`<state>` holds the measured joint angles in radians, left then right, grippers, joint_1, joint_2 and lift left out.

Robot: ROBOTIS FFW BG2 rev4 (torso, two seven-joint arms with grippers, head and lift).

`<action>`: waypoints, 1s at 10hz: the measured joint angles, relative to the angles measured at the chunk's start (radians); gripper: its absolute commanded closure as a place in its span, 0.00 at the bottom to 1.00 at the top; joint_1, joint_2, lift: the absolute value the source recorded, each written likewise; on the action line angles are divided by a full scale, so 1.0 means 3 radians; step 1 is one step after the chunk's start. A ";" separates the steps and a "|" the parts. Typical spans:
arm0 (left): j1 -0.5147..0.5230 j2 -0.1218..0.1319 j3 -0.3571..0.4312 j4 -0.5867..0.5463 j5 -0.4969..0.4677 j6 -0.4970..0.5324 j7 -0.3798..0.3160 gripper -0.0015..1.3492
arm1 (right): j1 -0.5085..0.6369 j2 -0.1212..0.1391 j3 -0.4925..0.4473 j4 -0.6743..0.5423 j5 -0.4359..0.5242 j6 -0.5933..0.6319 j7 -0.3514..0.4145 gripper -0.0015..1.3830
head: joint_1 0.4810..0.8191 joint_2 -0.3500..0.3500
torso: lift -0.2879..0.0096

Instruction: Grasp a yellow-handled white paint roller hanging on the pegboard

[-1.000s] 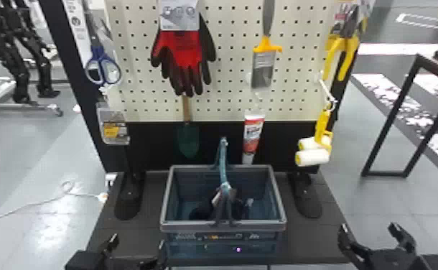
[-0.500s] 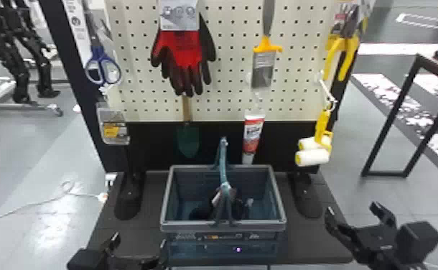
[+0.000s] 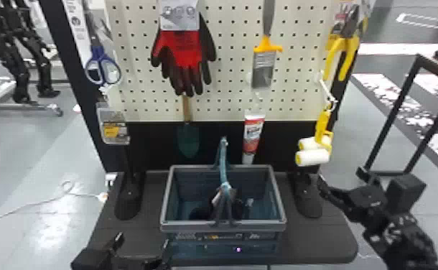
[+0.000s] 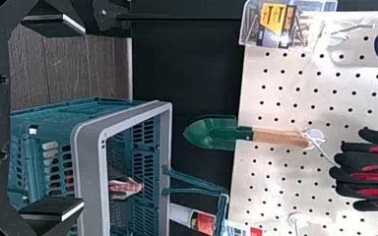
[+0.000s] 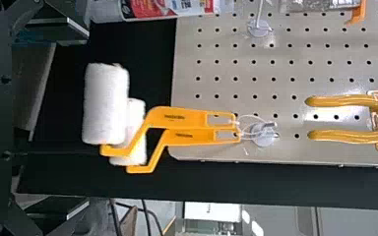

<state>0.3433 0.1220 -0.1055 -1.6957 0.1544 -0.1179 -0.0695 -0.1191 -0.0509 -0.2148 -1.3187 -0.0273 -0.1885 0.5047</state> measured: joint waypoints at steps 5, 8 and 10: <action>-0.0110 0.0024 -0.0098 0.0085 0.0034 -0.0003 -0.0014 0.07 | -0.0991 -0.0216 0.0002 0.0896 -0.0098 0.0104 0.0715 0.06 | 0.20 0.50 | 0.63; -0.0179 0.0009 -0.0140 0.0145 0.0040 0.0005 -0.0032 0.07 | -0.1428 -0.0562 0.0527 0.1337 -0.0412 0.0361 0.0917 0.02 | 0.20 0.50 | 0.63; -0.0246 0.0001 -0.0187 0.0205 0.0043 0.0005 -0.0059 0.07 | -0.1663 -0.0749 0.0922 0.1649 -0.0746 0.0399 0.0971 0.05 | 0.20 0.50 | 0.63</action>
<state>0.2697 0.1224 -0.1616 -1.6342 0.1672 -0.1165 -0.0872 -0.6180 -0.2756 0.0618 -0.8238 -0.2511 -0.0687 0.7961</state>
